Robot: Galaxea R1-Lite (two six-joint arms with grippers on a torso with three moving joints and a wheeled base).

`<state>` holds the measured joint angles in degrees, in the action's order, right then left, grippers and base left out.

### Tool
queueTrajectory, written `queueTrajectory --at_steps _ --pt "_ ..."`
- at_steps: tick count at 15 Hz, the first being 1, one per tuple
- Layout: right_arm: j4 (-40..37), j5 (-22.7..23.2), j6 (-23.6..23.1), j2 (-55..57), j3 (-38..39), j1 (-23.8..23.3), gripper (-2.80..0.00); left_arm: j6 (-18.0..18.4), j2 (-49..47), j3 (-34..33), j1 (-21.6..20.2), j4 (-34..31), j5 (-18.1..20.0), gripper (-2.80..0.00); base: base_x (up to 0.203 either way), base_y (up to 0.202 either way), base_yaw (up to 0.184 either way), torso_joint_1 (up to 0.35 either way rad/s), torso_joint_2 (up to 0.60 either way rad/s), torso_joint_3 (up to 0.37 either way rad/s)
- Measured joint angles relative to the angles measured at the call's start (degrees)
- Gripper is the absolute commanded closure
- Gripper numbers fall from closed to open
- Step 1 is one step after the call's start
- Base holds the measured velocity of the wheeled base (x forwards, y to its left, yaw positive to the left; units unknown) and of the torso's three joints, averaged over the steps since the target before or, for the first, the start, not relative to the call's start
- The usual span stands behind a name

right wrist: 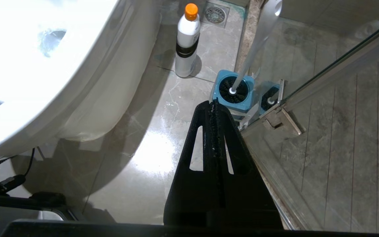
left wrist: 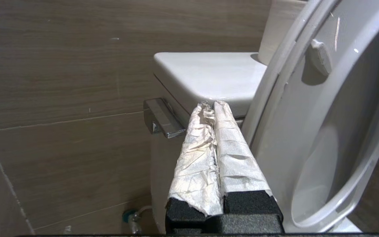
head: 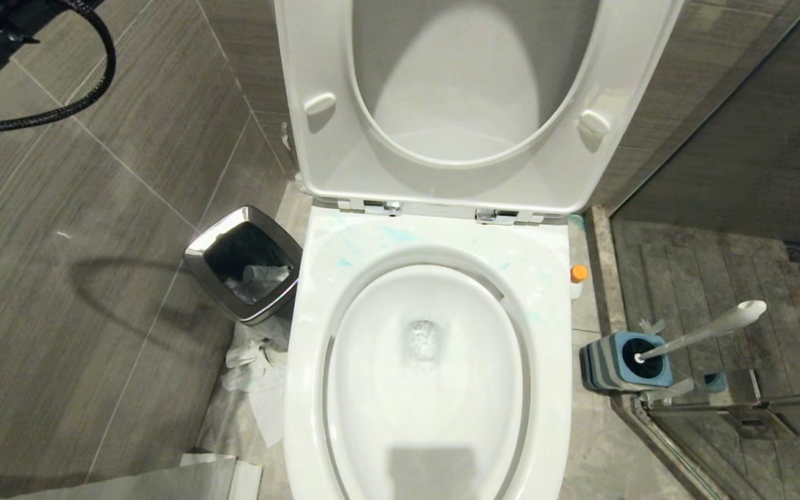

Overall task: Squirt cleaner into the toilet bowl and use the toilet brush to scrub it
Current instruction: Close the toilet lid

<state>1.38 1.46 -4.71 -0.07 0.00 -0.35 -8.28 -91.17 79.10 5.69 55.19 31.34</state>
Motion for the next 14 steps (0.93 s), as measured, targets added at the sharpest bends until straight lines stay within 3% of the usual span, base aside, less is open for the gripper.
queueTrajectory --at_steps 7,11,14 --pt "0.0 0.0 0.0 0.0 0.0 0.0 0.0 -5.8 -12.8 0.4 -0.3 20.7 -0.8 0.0 0.0 0.0 0.0 0.0 0.0 0.0" --pt "0.0 0.0 0.0 0.0 0.0 0.0 0.0 -6.1 -15.8 0.5 -0.1 22.1 0.1 0.0 0.0 0.0 0.0 0.0 0.0 0.0" --pt "0.0 0.0 0.0 0.0 0.0 0.0 0.0 -5.5 -17.0 0.6 1.2 22.0 3.0 0.0 0.0 0.0 0.0 0.0 0.0 0.0"
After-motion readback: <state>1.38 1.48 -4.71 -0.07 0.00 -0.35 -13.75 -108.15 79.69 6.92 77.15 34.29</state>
